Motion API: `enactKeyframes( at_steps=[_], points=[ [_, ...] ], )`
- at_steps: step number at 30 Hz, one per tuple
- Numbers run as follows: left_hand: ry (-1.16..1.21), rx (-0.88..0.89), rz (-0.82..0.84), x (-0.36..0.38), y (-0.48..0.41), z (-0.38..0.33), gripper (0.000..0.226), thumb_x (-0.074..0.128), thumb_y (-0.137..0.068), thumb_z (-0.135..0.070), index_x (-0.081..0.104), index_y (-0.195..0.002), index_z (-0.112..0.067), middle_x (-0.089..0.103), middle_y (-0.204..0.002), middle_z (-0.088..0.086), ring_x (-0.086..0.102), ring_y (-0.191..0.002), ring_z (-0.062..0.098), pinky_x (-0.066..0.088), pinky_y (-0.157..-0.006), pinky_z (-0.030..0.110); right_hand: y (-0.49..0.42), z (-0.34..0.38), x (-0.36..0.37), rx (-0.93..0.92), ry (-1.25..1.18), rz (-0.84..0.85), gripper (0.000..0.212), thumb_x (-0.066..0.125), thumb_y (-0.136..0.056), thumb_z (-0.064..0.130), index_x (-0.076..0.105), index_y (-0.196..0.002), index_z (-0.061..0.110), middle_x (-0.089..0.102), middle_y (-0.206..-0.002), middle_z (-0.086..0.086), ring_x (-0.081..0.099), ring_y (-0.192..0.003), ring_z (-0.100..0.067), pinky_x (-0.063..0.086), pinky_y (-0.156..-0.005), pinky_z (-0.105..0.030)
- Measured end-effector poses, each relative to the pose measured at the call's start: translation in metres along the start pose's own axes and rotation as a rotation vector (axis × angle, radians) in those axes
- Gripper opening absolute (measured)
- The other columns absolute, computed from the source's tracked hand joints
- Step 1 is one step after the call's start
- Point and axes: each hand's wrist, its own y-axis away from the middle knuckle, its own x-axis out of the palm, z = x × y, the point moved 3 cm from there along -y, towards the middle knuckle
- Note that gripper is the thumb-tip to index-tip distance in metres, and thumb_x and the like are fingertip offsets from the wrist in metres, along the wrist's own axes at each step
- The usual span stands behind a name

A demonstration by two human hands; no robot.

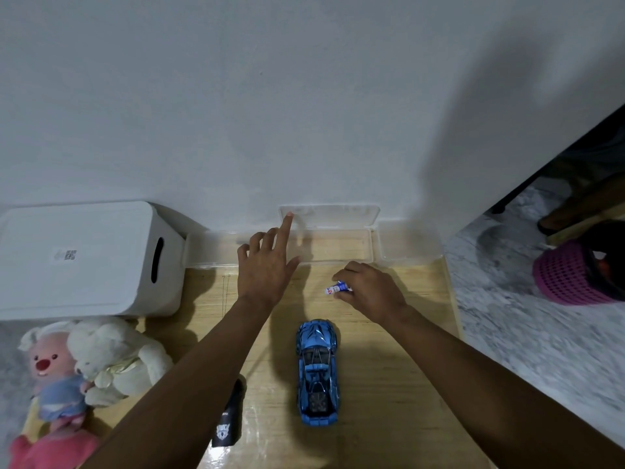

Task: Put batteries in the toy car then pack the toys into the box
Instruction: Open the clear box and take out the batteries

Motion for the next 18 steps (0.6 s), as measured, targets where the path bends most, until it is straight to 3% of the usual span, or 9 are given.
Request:
enactKeyframes(
  at_steps=[10, 15, 18],
  points=[
    [-0.020, 0.004, -0.012, 0.002, 0.000, 0.000, 0.087, 0.050, -0.100, -0.059, -0.006, -0.160, -0.028, 0.056, -0.142, 0.008, 0.051, -0.131, 0.033, 0.047, -0.100, 0.051, 0.009, 0.004, 0.000, 0.032, -0.055, 0.017, 0.040, 0.076, -0.082, 0.043, 0.057, -0.111, 0.024, 0.058, -0.106, 0.008, 0.058, -0.090, -0.016, 0.046, -0.067, -0.031],
    [-0.020, 0.005, -0.010, 0.001, 0.001, 0.000, 0.086, 0.050, -0.101, -0.059, -0.004, -0.160, -0.028, 0.056, -0.142, 0.008, 0.051, -0.130, 0.033, 0.047, -0.099, 0.051, 0.018, 0.008, 0.000, 0.067, -0.141, 0.058, 0.032, 0.059, -0.079, 0.018, 0.038, -0.104, 0.024, 0.051, -0.107, 0.007, 0.051, -0.093, -0.019, 0.045, -0.068, -0.034],
    [-0.023, 0.002, -0.006, 0.000, 0.001, 0.000, 0.086, 0.050, -0.100, -0.058, -0.003, -0.161, -0.027, 0.056, -0.143, 0.008, 0.050, -0.132, 0.033, 0.047, -0.099, 0.050, 0.016, 0.007, 0.006, 0.023, -0.123, 0.082, 0.030, 0.052, -0.085, 0.005, 0.043, -0.109, 0.020, 0.048, -0.116, 0.001, 0.048, -0.108, -0.023, 0.050, -0.078, -0.041]
  ],
)
